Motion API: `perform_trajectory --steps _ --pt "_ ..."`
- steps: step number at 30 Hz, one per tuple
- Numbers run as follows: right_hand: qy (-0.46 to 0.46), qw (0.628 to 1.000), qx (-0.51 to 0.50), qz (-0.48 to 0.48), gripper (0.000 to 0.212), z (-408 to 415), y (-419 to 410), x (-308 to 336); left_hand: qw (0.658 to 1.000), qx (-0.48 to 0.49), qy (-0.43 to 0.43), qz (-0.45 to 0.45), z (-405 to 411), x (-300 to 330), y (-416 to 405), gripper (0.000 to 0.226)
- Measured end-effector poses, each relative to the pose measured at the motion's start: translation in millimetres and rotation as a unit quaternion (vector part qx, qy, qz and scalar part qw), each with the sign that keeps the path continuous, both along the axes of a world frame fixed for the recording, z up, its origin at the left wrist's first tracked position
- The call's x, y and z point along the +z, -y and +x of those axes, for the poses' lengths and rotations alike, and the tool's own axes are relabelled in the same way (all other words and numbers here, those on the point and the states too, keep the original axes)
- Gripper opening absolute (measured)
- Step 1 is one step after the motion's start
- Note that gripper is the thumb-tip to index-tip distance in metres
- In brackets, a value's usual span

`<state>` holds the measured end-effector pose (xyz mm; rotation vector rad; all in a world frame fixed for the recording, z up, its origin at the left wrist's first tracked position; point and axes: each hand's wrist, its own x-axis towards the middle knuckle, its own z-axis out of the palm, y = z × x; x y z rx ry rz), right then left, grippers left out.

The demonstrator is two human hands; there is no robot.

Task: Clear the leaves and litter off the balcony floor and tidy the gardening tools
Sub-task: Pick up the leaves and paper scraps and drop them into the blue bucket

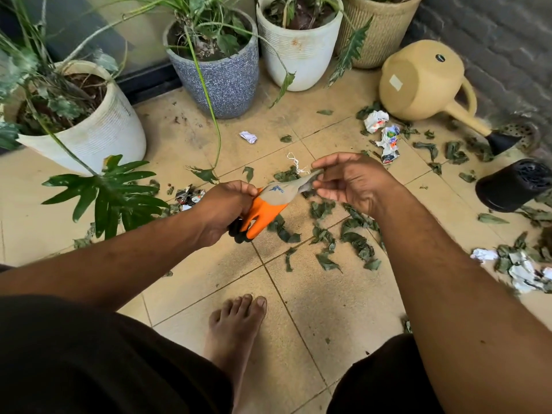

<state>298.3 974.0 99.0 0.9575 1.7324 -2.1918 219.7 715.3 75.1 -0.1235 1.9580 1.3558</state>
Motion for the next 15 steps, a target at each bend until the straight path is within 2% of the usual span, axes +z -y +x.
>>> perform_trajectory --steps 3,7,9,11,12,13,14,15 --pt "0.012 0.999 -0.022 0.043 0.022 -3.2 -4.4 -4.8 0.999 0.027 0.02 0.012 -2.3 -3.1 4.2 0.04" --pt "0.021 0.988 -0.061 0.143 0.017 2.2 -12.5 -8.7 0.999 0.037 0.023 -0.023 -1.6 -18.0 19.4 0.039" --pt "0.021 0.985 -0.093 0.146 0.017 5.7 -18.3 -10.9 0.998 0.056 0.025 -0.034 -4.2 -27.6 32.0 0.04" --pt "0.022 0.985 -0.1 0.141 0.017 7.7 -22.6 -14.8 0.998 0.02 0.027 -0.056 -7.6 -36.0 49.2 0.04" --pt "0.025 0.986 -0.095 0.138 0.017 8.1 -24.0 -18.0 0.995 0.017 0.035 -0.087 -11.8 -46.4 54.2 0.04" --pt "0.03 0.987 -0.089 0.134 0.017 8.5 -26.1 -20.8 0.985 0.021 0.012 -0.173 -14.6 -62.2 62.0 0.04" --pt "0.037 0.988 -0.079 0.128 0.017 8.0 -27.2 -24.9 0.989 0.056 0.048 -0.13 6.8 -80.8 83.1 0.042" --pt "0.043 0.989 -0.069 0.122 0.017 7.7 -28.7 -28.0 0.992 0.039 0.027 -0.114 44.4 -113.5 100.2 0.047"
